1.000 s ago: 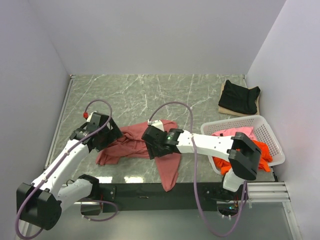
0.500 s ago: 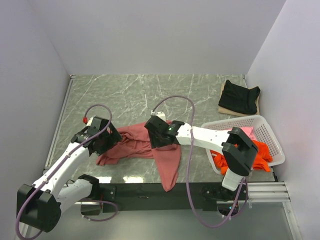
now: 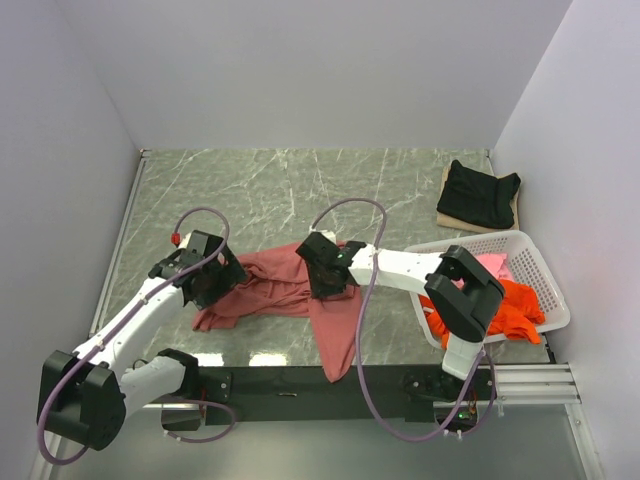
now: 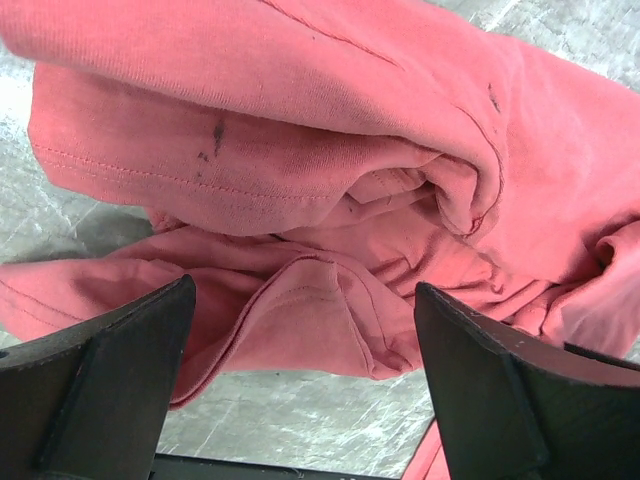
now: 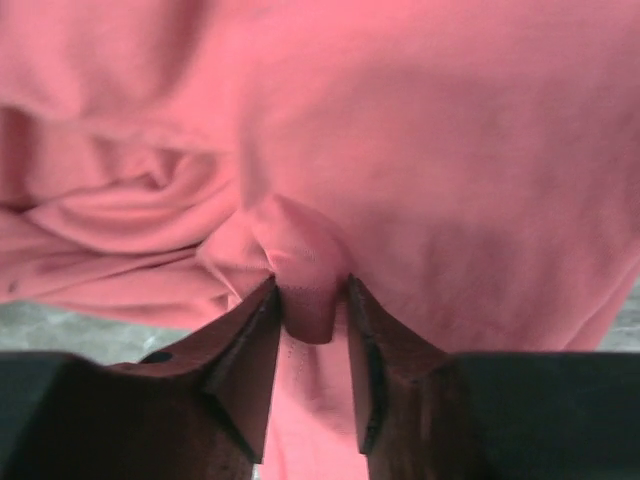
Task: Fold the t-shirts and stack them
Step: Flatten the tshirt out
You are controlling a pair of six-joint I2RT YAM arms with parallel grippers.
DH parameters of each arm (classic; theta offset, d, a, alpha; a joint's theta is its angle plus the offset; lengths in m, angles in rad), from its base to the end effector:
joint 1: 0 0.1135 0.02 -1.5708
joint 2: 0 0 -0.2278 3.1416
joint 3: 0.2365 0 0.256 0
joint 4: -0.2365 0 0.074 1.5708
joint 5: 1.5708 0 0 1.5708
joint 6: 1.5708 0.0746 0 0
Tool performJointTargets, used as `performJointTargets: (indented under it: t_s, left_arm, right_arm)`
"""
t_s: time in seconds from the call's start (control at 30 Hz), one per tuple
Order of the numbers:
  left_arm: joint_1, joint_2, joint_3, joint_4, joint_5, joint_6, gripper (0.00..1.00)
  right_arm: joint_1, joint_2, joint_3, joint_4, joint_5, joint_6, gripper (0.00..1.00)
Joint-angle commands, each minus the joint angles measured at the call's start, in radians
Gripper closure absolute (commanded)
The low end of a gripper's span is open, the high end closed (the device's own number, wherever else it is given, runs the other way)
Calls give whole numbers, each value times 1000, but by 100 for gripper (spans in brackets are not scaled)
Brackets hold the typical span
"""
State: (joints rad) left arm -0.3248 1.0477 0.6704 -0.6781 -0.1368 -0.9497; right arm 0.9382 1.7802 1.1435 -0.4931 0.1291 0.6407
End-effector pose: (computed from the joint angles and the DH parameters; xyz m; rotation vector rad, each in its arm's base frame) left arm 0.2237 -0.0646 0.1462 -0.8553 2.4930 -0.2681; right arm 0.2243 0.2897 0.1028 -0.3647 2.7001 0.3095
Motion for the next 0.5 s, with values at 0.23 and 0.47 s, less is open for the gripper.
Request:
performJointTargets:
  t_s: [0.23,0.47]
  left_arm:
    - [0,5,35,31,2,25,3]
    - [0,23,41,37,11,31,3]
  right_arm:
    - [-36,-48,-37,105,-86,-21,69]
    - [-39,-79,-37,111,-102,-24,65]
